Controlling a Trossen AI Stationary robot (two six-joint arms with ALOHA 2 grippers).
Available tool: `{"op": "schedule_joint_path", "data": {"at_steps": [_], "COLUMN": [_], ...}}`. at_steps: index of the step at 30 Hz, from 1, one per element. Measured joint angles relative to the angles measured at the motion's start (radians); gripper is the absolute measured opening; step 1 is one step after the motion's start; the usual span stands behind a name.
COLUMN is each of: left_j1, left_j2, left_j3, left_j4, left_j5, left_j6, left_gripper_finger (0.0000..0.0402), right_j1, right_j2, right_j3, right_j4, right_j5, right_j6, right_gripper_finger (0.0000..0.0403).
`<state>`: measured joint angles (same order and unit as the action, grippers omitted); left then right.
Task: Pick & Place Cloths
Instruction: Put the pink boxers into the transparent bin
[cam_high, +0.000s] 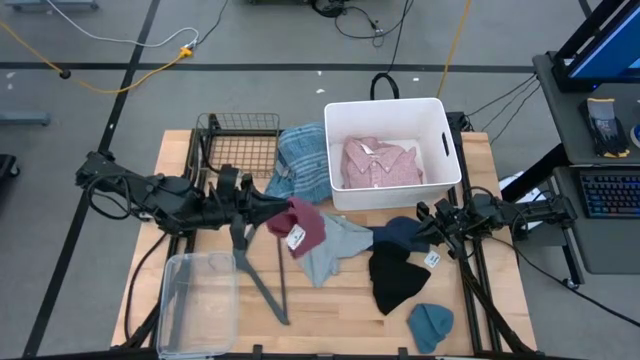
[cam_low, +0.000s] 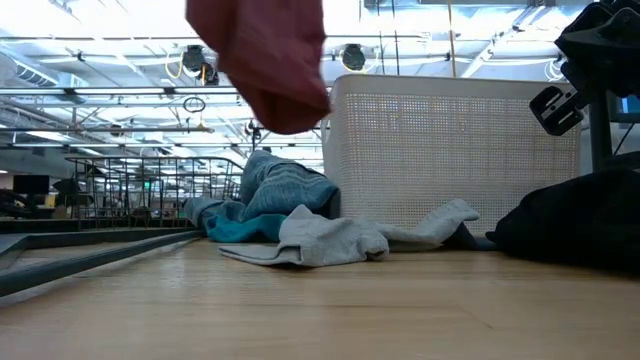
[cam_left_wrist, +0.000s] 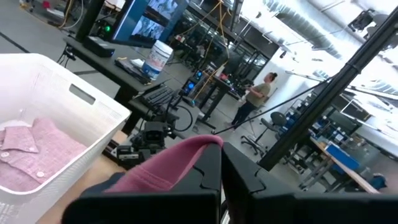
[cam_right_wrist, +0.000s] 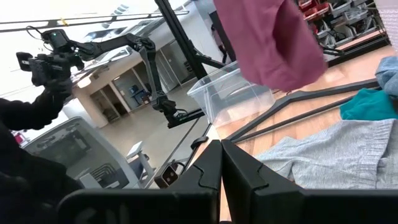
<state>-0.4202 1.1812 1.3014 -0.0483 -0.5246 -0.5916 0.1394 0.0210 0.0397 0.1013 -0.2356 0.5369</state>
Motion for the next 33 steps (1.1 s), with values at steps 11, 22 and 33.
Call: {"op": "schedule_joint_path", "data": {"at_steps": [11,22,33], "left_j1": [-0.004,0.001,0.041], "left_j2": [-0.007,0.021,0.178], "left_j3": [0.000,0.000,0.388], "left_j4": [-0.027,-0.288,-0.760], "left_j5": [0.008,0.082,0.104], "left_j6": [-0.318,-0.650,-0.497], "left_gripper_finger": [0.0000,0.0000,0.0000], "right_j1": [0.000,0.000,0.000], "right_j2": [0.000,0.000,0.000], "right_j3": [0.000,0.000,0.000], "right_j4": [-0.001,-0.009,-0.009], "right_j5": [-0.001,-0.001,-0.001], "right_j6": [-0.001,-0.002,0.000], "right_gripper_finger": [0.0004,0.0004,0.0004]}}
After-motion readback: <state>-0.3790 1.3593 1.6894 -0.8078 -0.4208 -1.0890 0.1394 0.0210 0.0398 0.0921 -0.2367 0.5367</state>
